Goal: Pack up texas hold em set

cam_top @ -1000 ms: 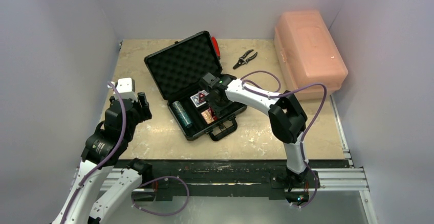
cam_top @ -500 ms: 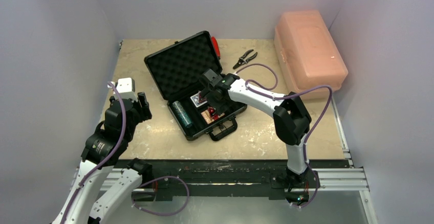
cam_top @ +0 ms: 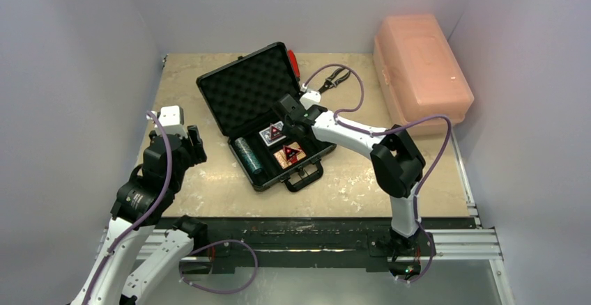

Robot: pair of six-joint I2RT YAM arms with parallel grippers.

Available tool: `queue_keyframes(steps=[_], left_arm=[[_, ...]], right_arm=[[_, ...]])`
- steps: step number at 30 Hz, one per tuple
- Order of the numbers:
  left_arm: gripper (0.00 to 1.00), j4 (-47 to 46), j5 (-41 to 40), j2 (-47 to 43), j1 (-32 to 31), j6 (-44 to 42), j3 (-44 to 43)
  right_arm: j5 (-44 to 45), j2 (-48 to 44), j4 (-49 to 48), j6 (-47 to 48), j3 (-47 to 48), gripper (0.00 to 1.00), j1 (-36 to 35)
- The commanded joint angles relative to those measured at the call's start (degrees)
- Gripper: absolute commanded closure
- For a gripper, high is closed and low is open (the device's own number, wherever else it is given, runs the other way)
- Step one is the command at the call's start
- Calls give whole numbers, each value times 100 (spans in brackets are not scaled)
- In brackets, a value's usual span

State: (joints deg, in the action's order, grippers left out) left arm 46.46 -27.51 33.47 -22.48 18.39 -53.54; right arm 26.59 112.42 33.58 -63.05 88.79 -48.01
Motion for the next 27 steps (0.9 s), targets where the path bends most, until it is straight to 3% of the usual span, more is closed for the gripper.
queue_keyframes(steps=[1,13,27], left_arm=[[43,-62,-119,27,51,-28,1],[43,-58,-97,62,51,-33,1],[43,-49,-156,63,51,-38,1]], right_arm=[[490,-179,-285,1414,-68,59,20],[11,-690,-1238,2107,-1234,62,-101],[380,-226,-991,2459,-1073,63,-491]])
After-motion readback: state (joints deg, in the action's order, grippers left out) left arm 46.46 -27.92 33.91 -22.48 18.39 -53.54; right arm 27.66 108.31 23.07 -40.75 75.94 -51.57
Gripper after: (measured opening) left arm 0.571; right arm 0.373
